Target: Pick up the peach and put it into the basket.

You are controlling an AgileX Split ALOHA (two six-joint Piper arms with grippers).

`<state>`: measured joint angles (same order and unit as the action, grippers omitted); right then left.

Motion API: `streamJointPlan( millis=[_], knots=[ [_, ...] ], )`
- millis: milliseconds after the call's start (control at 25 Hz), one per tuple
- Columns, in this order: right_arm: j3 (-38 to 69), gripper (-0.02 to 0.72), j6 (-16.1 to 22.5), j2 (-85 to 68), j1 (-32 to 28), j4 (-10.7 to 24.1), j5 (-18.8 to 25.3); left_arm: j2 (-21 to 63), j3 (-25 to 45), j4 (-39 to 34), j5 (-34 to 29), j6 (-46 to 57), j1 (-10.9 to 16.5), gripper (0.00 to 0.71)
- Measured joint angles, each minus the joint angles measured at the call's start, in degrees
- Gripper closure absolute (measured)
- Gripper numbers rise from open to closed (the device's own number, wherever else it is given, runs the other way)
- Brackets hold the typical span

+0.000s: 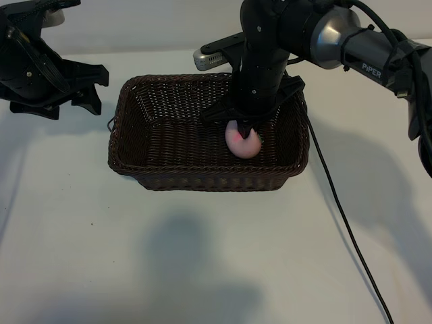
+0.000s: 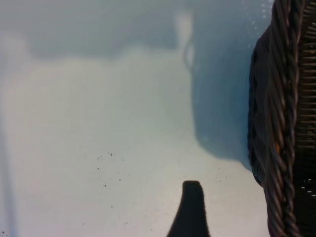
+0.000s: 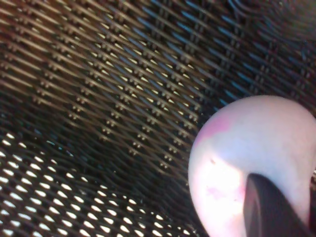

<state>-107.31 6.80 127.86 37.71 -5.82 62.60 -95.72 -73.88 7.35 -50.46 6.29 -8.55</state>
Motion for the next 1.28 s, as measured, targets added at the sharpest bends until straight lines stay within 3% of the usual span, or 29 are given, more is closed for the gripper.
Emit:
streamJointPlan(
  millis=[160, 400, 520, 840, 1120, 1280],
  knots=[
    [-1.51, 0.564, 0.00, -0.06, 0.00, 0.12, 1.12, 0.00, 0.00, 0.00, 0.00, 0.05, 0.00, 0.125],
    [-5.15, 0.239, 0.00, -0.77, 0.00, 1.49, 5.98, 0.00, 0.00, 0.00, 0.00, 0.12, 0.00, 0.125],
    [-5.77, 0.159, 0.00, -1.57, 0.00, 1.98, 6.84, 0.00, 0.00, 0.00, 0.00, 0.12, 0.00, 0.125],
    [-5.89, 0.144, 0.00, -2.93, -1.33, 3.76, 7.20, 0.00, 0.00, 0.00, 0.00, 0.12, 0.00, 0.125],
    [-5.89, 0.144, -0.12, -4.50, -7.86, 5.82, 7.33, 0.00, 0.00, 0.00, 0.00, 0.12, 0.00, 0.125],
    [-5.89, 0.145, -0.83, -4.71, -11.31, 5.18, 7.33, 0.00, 0.00, 0.00, 0.00, 0.12, 0.00, 0.125]
  ],
)
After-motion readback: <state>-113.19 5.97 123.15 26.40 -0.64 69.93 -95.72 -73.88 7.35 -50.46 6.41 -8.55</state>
